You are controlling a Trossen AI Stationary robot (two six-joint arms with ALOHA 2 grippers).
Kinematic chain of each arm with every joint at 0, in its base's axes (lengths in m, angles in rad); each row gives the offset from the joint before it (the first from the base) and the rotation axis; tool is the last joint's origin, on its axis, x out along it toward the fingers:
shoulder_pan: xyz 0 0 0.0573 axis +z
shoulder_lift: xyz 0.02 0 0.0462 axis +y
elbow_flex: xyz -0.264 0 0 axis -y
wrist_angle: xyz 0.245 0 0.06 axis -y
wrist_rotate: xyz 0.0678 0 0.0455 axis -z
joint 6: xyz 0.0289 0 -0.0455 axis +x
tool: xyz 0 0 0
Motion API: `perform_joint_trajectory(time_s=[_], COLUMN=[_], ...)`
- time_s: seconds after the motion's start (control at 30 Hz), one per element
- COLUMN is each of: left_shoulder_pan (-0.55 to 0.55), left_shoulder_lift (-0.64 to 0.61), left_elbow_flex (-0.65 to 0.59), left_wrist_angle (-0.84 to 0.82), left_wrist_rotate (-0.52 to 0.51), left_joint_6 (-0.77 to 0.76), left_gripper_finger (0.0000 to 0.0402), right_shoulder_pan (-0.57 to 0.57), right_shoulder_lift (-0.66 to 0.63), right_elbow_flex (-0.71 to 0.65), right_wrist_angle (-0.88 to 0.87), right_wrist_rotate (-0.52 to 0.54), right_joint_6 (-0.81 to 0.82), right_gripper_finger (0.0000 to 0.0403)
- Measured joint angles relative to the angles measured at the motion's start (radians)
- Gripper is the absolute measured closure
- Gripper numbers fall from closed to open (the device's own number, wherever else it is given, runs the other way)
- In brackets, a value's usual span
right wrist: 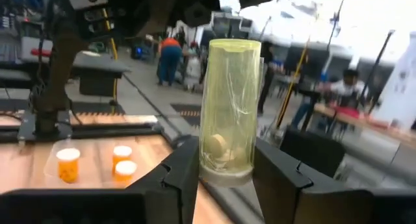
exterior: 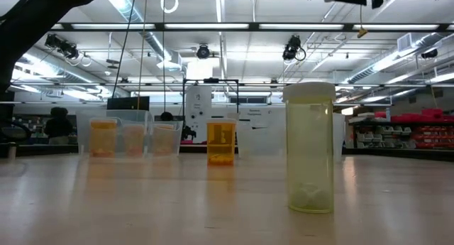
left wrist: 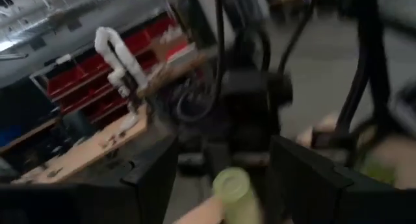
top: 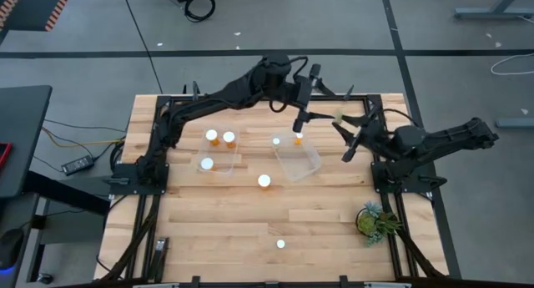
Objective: Pick and place medicine bottles into bin by pill shape (circle, oval)
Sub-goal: Put the small yellow pill bottle into the right transparent bin
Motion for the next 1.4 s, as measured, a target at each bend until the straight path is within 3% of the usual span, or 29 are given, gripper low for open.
perform_joint_trajectory(time_s=[0.3,0.43,0.63,0.83,1.13,1.4], left_shoulder_pan=[-0.022,-0.048,-0.090,-0.126,-0.139,-0.140], left_shoulder_lift=[-0.011,-0.011,-0.011,-0.011,-0.011,-0.011], left_elbow_flex=[0.000,0.000,-0.001,-0.001,-0.001,-0.001], left_wrist_angle=[-0.323,-0.398,-0.443,-0.449,-0.502,-0.501], left_wrist_rotate=[-0.296,-0.434,-0.548,-0.568,-0.580,-0.586], left_joint_6=[0.636,0.794,0.997,1.203,1.509,1.587], left_gripper_finger=[0.0173,0.0172,0.0174,0.0179,0.0169,0.0174], right_shoulder_pan=[-0.065,-0.114,-0.218,-0.319,-0.433,-0.487], right_shoulder_lift=[0.021,0.020,0.021,0.021,0.018,0.017], right_elbow_flex=[0.000,0.000,0.000,0.000,0.000,0.000], right_wrist_angle=[-0.141,-0.212,-0.249,-0.280,-0.280,-0.239], right_wrist_rotate=[-0.075,-0.126,-0.359,-0.622,-0.925,-0.983], right_joint_6=[0.380,0.547,0.732,0.854,0.970,0.954], right_gripper_finger=[0.0269,0.0269,0.0269,0.0269,0.0269,0.0269])
